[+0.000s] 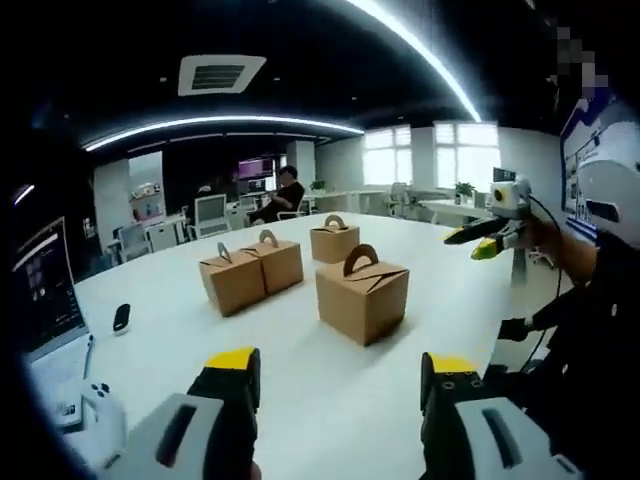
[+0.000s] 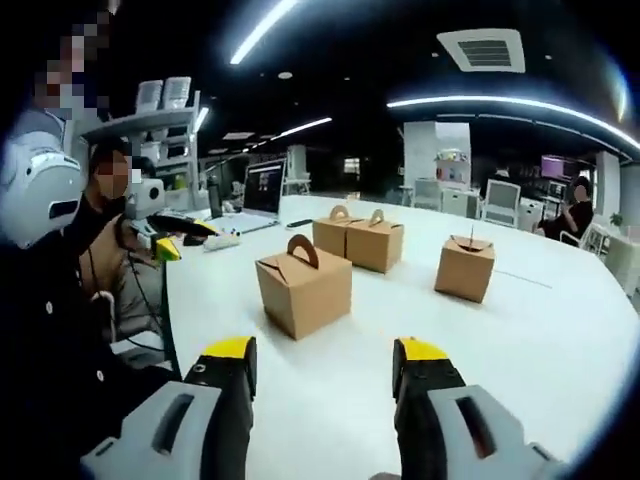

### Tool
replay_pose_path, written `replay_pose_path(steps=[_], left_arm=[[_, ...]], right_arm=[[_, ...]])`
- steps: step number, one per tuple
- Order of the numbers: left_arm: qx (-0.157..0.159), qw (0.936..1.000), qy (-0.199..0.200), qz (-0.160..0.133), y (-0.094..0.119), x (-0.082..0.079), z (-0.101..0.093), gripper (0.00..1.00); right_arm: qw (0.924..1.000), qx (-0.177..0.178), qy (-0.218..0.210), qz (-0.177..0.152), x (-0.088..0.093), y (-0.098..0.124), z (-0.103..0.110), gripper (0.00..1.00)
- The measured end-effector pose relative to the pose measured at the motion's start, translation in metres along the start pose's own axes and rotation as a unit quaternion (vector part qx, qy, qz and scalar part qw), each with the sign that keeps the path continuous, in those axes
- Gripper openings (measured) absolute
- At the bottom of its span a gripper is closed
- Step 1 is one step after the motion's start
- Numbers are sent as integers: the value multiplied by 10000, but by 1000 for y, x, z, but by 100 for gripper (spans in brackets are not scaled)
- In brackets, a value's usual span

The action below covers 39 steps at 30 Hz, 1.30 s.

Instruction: Pick up one paper box from the group, open the paper box, and remove the item inside

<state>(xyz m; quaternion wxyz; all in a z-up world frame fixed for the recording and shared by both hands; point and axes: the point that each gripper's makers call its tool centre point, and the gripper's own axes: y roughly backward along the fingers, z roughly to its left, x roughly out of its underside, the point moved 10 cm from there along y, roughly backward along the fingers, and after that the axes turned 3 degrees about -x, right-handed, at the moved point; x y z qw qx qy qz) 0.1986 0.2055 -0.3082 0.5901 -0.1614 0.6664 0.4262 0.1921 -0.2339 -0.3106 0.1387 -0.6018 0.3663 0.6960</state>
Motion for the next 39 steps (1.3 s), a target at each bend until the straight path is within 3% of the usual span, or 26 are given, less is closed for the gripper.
replay_pose_path(steps=[3,8,17,25,29,35,39], left_arm=[[-302,9995,-103,60,14,1,9,64],[-305,9995,38,-39,31,1,13,64],[112,9999,55,-82,20,5,1,65],[67,9999,73,-77,22,7,2,65],[170,9994,276,-131,13,7,-1,64],[486,9987,151,-71,-6,6,-12,64],[661,9977,79,-145,-24,0,-6,64]], right_arm=[[9996,6,105,252,3,13,6,58],[9989,100,226,393,1,29,11,59],[9991,16,91,423,8,24,15,58],[9988,-1,160,458,7,21,18,58],[9989,76,206,422,5,15,16,57],[9992,24,207,333,4,4,21,56],[9993,-102,237,286,4,-9,27,56]])
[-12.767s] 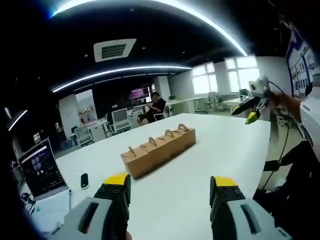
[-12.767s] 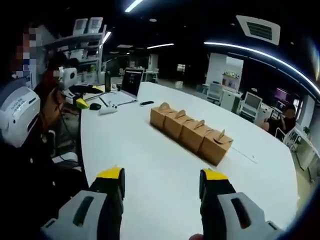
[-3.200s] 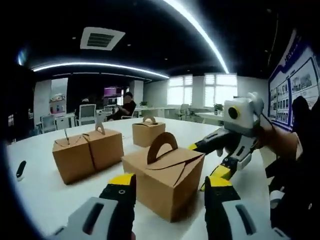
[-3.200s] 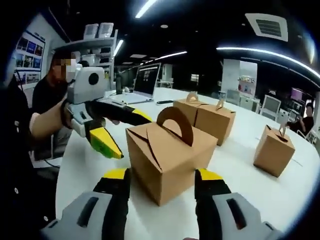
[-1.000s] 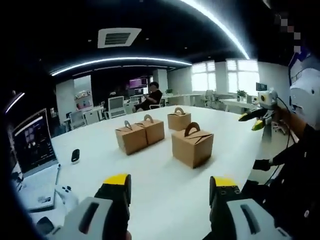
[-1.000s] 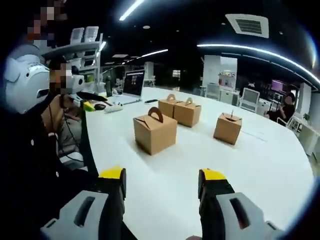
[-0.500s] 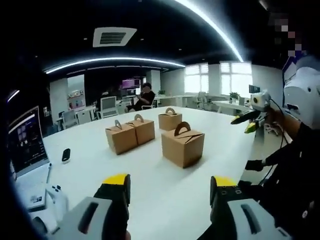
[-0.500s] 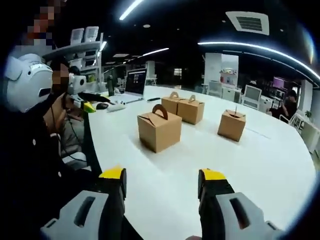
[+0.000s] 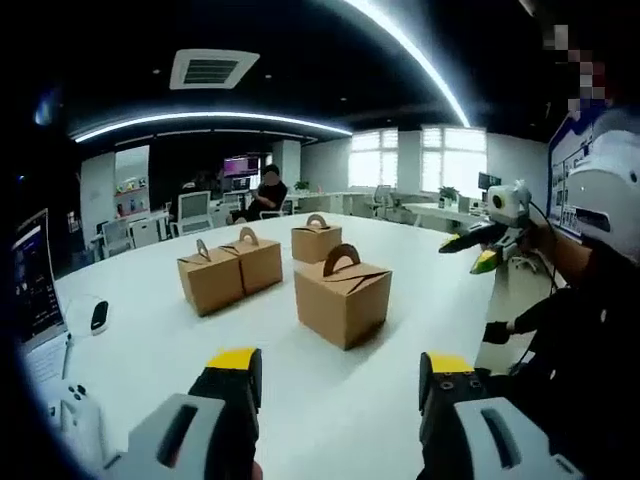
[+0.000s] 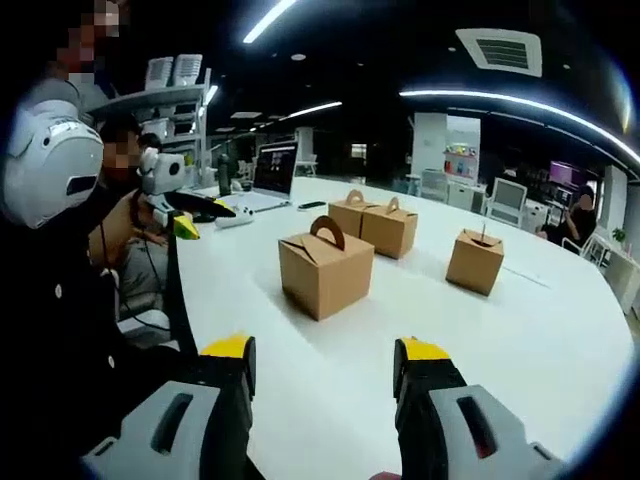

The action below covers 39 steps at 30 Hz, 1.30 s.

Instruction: Pick up one paper box from the group, open the paper box, and remove the item inside

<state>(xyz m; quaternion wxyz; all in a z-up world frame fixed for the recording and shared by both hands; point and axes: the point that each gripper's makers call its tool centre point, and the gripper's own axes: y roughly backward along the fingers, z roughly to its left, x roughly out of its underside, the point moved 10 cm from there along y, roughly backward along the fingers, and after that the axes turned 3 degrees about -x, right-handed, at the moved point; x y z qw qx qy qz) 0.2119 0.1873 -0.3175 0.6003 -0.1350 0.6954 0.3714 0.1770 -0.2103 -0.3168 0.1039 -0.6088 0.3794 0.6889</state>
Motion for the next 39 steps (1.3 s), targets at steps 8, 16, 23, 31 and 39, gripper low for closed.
replay_pose_path(steps=[8,16,23,31,39], left_arm=[[555,9978,-277,-239,-42,-12,29,68],[1244,9898,-581,-374,-90,-18,56,73],[1918,9759,-936,-460,-123,-24,52,84],[2327,9651,-1144,-356,-156,-23,55,85],[2750,9528,-1238,-340,-170,-23,52,80]], right_arm=[[9996,-276,0,-12,1,-24,6,56],[9982,-583,119,-61,-9,-50,-5,56],[9971,-742,109,-113,-15,-72,-15,56],[9962,-858,92,-82,-15,-89,-16,55],[9958,-908,53,-82,-16,-92,-16,55]])
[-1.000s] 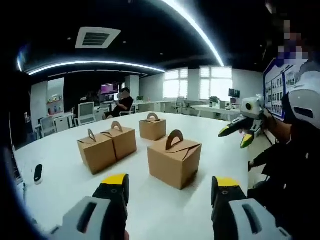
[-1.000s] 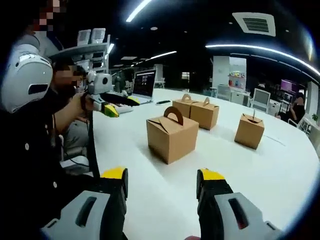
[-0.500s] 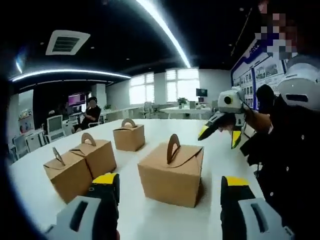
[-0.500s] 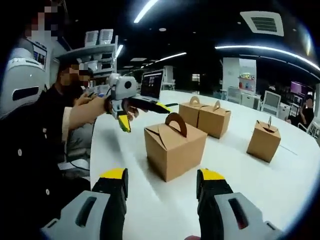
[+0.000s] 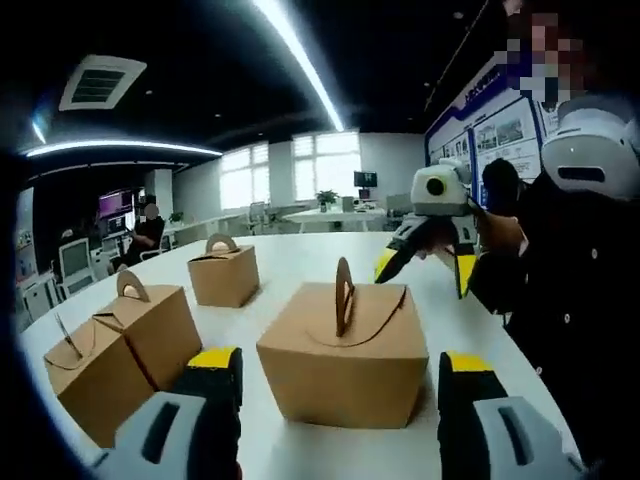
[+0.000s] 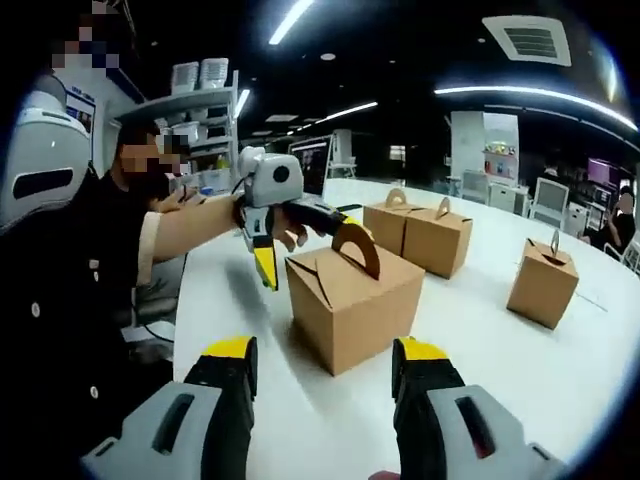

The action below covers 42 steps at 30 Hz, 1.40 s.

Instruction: Pick up one paper box from the group, open the paper box, and remove the item inside

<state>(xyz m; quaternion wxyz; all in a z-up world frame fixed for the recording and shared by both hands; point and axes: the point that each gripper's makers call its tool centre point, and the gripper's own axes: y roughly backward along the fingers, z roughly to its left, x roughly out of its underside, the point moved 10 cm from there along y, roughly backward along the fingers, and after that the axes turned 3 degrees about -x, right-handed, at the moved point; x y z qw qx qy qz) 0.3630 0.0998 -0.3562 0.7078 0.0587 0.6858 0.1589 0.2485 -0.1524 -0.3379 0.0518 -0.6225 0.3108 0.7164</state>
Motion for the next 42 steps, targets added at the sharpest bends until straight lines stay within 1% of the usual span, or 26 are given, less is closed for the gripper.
replay_pose_path(steps=[3,7,11,12,15,22,27,28,29,30,31,32,33,34,36,37,38,41,42], left_arm=[[46,10000,-11,34,-4,1,3,80],[171,9998,-33,-14,-9,1,1,80],[252,9996,-77,67,-13,5,-2,79],[242,9996,-92,57,-13,5,-2,79],[200,9998,-66,-6,-14,5,-3,74],[48,9999,-94,-18,-14,4,-7,73],[-96,9999,-94,-17,-12,5,-11,73],[-122,9999,-91,-12,-12,5,-12,73],[-145,9999,-90,-11,-11,5,-12,73],[-165,9998,-80,-12,-11,5,-13,73],[-180,9998,-72,-15,-11,5,-13,73],[-194,9998,-61,-21,-11,5,-13,73],[-208,9998,-38,-24,-11,5,-13,73],[-220,9998,-20,-25,-11,5,-13,73],[-235,9997,12,-26,-11,6,-13,73],[-239,9997,18,-28,-11,6,-13,73],[-243,9997,24,-30,-12,6,-13,73],[-253,9997,42,-39,-12,6,-14,73],[-259,9996,45,-42,-12,6,-14,73]], right_arm=[[10000,4,-14,21,1,0,-1,55],[10000,6,-59,60,2,-2,-3,54],[10000,-12,-61,73,1,-5,-4,54],[10000,-10,-58,80,0,-6,-4,54],[9999,-9,-60,90,0,-9,-5,54],[9999,-24,-61,84,-1,-11,-4,54],[10000,45,-57,50,-2,-8,-4,54],[9999,130,4,57,-4,-6,-4,54],[9993,333,138,99,-7,-4,-5,52],[9979,513,362,184,-11,-1,-4,48],[9962,622,558,250,-13,0,-4,44],[9934,748,827,277,-18,2,-1,42],[9921,783,949,244,-22,3,3,41],[9928,762,902,216,-26,3,7,41],[9916,775,1012,212,-34,3,13,39],[9912,775,1050,220,-35,3,14,38],[9892,792,1201,271,-41,1,17,37],[9855,829,1408,455,-45,-4,19,35],[9839,841,1492,514,-46,-6,19,32]])
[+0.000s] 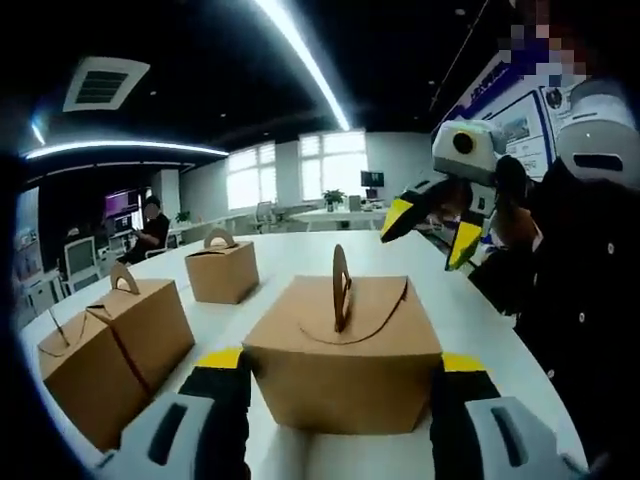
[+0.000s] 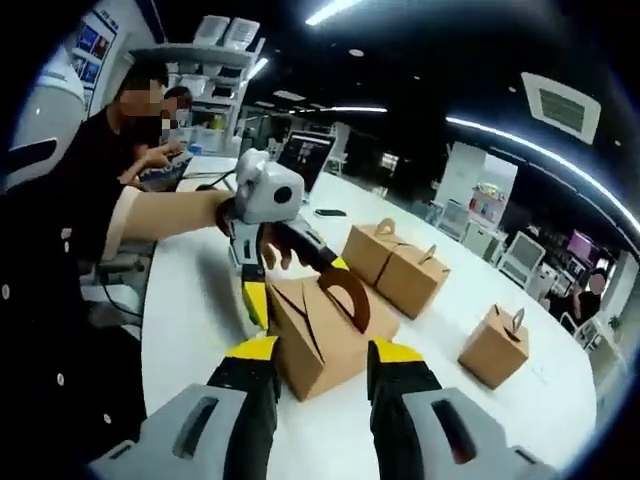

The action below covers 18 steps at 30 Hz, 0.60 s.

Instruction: Pick up one paper box from the group, open the paper box, and remove the item inside

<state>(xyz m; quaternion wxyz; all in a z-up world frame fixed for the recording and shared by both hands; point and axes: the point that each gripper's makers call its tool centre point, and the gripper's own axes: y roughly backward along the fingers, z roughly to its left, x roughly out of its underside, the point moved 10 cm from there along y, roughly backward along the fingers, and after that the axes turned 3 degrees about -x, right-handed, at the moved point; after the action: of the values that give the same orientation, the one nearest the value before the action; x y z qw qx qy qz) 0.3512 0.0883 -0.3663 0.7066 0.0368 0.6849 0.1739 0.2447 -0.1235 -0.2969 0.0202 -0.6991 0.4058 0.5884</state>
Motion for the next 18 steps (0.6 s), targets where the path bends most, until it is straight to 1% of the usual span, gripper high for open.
replay_pose_path(steps=[3,6,10,12,15,18], left_arm=[[-26,10000,-8,-6,0,0,-1,73],[-54,10000,-27,-1,0,0,-1,73],[-84,10000,-28,18,-1,0,-2,73],[-96,9999,-28,13,-1,0,-2,73],[-112,9999,-27,5,-1,0,-2,73],[-133,9999,11,6,-1,1,-2,73]], right_arm=[[9999,-2,130,97,-5,-5,2,25],[9990,54,350,264,-12,-10,2,24],[9956,81,769,528,-19,-21,5,23],[9937,77,942,594,-22,-26,7,20],[9923,37,1047,662,-26,-32,9,18],[9917,9,1040,760,-26,-37,10,16]])
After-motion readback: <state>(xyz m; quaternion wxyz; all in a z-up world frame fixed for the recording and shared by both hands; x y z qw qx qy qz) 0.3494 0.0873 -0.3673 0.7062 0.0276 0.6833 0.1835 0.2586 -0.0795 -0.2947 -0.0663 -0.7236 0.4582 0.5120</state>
